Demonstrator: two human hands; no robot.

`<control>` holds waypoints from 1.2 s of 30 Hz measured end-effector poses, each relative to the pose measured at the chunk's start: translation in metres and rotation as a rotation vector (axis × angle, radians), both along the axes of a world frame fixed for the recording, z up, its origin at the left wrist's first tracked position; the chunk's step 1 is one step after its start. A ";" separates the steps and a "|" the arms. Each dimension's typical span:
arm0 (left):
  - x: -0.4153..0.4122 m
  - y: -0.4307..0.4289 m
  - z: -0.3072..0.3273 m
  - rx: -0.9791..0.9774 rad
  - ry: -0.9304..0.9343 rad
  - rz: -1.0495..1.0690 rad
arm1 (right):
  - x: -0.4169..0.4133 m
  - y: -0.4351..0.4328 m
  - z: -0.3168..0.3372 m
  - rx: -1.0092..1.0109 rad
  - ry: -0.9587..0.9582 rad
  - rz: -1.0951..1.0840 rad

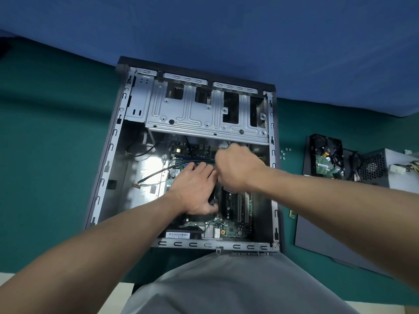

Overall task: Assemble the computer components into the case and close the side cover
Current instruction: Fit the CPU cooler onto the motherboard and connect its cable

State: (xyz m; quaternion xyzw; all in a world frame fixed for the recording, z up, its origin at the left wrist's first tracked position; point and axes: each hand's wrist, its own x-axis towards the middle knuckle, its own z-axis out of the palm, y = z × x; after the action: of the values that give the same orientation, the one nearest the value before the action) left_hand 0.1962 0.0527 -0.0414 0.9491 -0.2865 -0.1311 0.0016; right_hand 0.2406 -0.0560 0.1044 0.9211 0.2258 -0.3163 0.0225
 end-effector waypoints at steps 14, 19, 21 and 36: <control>0.001 -0.001 0.001 0.001 0.021 0.002 | -0.003 -0.009 0.008 -0.129 -0.104 0.573; 0.000 0.000 -0.003 -0.018 -0.029 -0.011 | 0.019 -0.008 0.003 0.028 0.288 -0.510; 0.000 0.000 -0.002 -0.013 -0.016 -0.016 | 0.014 -0.006 0.009 -0.054 0.313 -0.292; 0.001 0.000 -0.004 0.001 0.003 -0.003 | 0.002 -0.002 0.003 -0.097 0.138 -0.106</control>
State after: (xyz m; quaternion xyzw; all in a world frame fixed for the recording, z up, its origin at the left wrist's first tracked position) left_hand 0.1968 0.0523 -0.0450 0.9484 -0.2879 -0.1325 0.0013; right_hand 0.2430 -0.0584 0.1071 0.9057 0.1621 -0.3902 0.0349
